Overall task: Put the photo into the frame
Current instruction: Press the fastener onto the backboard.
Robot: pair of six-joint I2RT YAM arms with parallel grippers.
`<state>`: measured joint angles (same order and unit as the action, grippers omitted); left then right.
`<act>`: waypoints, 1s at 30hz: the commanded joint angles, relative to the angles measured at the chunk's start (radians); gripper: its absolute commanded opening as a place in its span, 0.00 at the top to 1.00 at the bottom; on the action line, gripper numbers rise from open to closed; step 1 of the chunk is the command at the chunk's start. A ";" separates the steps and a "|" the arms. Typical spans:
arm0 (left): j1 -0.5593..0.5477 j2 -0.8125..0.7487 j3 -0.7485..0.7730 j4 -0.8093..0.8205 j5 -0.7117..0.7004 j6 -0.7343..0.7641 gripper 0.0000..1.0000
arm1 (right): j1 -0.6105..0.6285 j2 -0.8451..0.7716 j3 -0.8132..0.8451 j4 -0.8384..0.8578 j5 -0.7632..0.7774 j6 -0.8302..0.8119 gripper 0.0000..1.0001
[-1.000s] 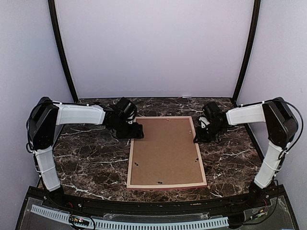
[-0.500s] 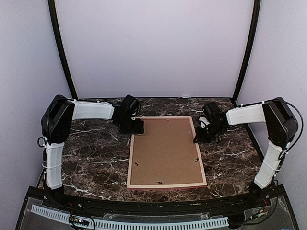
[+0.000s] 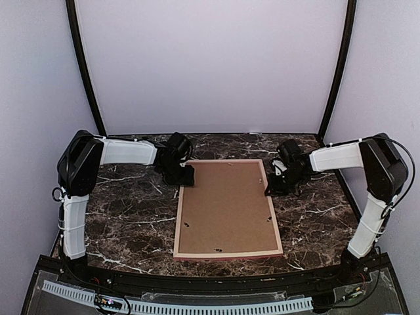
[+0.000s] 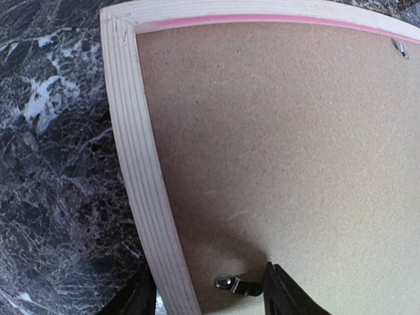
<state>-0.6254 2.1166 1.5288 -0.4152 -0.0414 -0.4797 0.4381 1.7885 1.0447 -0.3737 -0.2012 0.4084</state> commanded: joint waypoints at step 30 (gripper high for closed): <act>0.001 -0.061 -0.224 0.017 0.015 -0.020 0.68 | 0.001 0.000 -0.036 -0.002 0.000 -0.027 0.90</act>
<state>-0.6243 2.0506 1.3777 -0.2836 -0.0429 -0.4919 0.4381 1.7836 1.0340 -0.3584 -0.2016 0.4088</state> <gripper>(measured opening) 0.333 0.159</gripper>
